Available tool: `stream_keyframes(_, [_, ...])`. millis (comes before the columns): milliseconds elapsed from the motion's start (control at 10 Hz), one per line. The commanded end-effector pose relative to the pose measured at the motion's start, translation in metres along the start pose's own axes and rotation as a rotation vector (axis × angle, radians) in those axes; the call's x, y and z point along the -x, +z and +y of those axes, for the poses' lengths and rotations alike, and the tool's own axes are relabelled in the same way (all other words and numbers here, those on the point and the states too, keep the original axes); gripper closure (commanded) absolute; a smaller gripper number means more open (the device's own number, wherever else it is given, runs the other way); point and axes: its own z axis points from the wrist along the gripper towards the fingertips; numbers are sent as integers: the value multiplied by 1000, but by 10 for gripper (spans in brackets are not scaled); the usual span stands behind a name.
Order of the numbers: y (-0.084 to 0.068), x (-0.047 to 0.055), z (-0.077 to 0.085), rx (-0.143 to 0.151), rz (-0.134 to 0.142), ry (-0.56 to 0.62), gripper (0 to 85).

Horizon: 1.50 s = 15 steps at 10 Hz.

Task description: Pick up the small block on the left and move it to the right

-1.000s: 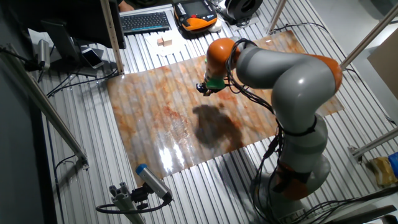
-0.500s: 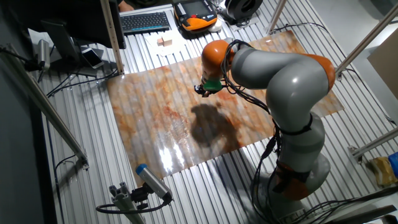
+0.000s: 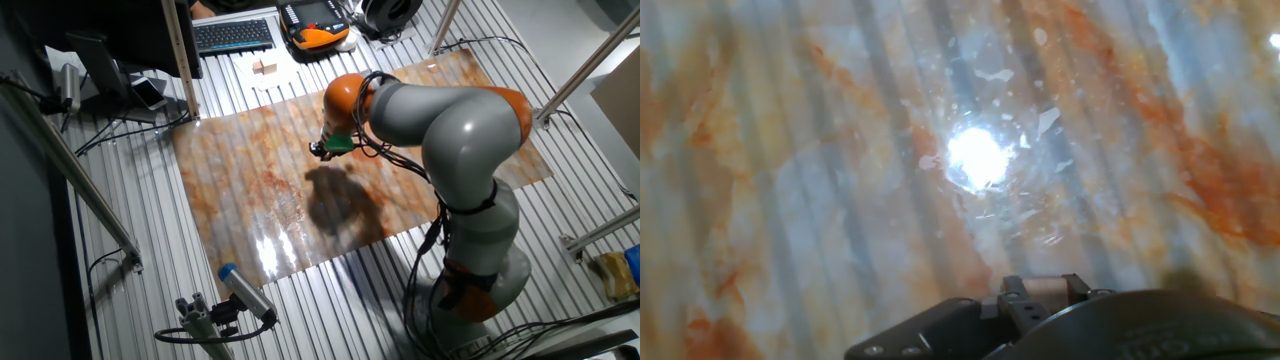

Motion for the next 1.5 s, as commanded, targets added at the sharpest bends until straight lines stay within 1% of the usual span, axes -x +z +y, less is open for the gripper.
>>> stream_keyframes(0, [3, -1, 1, 0, -2, -2, 850])
stream_keyframes(200, [16, -4, 4, 1, -13, 2, 850])
stream_keyframes(400, [23, -6, 6, 6, -14, 8, 850])
stream_keyframes(900, [27, -6, 7, 6, -12, 10, 850])
stream_keyframes(1200, [31, -7, 7, -12, -19, 3, 850])
stream_keyframes(1400, [31, -7, 8, -14, -20, -1, 850])
